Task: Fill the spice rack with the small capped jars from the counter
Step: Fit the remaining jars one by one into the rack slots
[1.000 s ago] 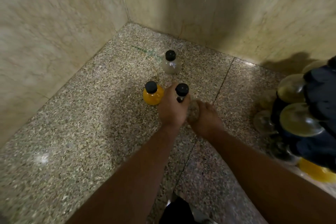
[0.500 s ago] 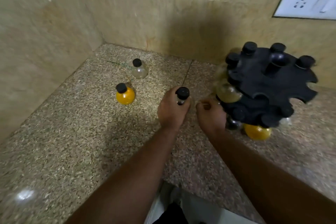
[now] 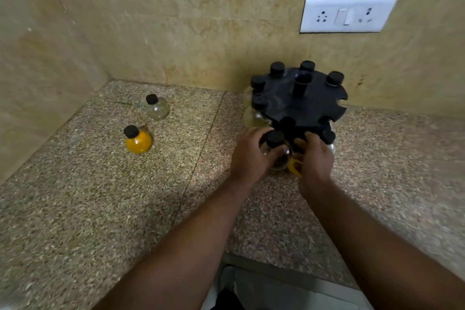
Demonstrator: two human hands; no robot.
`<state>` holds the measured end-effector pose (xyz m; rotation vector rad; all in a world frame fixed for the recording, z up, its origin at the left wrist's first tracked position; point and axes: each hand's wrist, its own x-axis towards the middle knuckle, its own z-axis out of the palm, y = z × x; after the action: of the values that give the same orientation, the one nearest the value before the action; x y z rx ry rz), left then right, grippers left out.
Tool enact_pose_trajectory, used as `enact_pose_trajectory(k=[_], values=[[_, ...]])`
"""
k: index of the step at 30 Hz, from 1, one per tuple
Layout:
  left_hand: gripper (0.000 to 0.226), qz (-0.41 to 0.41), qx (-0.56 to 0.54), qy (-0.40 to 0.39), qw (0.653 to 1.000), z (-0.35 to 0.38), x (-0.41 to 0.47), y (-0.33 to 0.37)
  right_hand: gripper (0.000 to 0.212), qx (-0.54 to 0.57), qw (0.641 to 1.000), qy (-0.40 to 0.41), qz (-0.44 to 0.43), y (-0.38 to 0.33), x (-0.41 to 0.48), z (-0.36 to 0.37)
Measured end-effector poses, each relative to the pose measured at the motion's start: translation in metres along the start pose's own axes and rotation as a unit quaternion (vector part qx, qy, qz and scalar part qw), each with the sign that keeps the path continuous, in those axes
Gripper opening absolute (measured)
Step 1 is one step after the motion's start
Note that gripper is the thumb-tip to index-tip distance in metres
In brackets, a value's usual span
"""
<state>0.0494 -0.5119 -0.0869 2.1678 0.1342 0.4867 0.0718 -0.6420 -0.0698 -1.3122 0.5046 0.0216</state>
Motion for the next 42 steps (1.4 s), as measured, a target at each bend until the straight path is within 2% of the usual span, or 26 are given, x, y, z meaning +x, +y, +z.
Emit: enact_pose_trajectory(k=[5,15,29,33,37,42], values=[[0.056,0.029,-0.004,0.000,1.000,0.004,0.008,0.022,0.021,0.042,0.998,-0.027,0.044,-0.028,0.010,-0.009],[0.050,0.029,0.047,-0.024,0.998,0.006,0.032,0.032,0.015,-0.009,0.996,-0.051,0.077,-0.047,0.021,0.001],[0.054,-0.016,0.068,-0.022,0.997,0.015,0.051,0.025,0.024,-0.047,0.995,-0.077,0.045,-0.040,0.023,0.008],[0.054,-0.004,0.043,-0.015,0.999,0.017,0.050,0.020,0.020,-0.039,0.996,-0.071,0.032,-0.038,0.020,0.011],[0.054,-0.004,0.001,-0.020,1.000,0.007,0.053,0.008,0.025,-0.085,0.993,-0.085,0.007,-0.030,0.016,0.018],[0.043,-0.047,-0.003,0.031,0.998,-0.012,0.065,-0.008,0.030,-0.122,0.986,-0.107,-0.023,-0.019,0.003,0.035]])
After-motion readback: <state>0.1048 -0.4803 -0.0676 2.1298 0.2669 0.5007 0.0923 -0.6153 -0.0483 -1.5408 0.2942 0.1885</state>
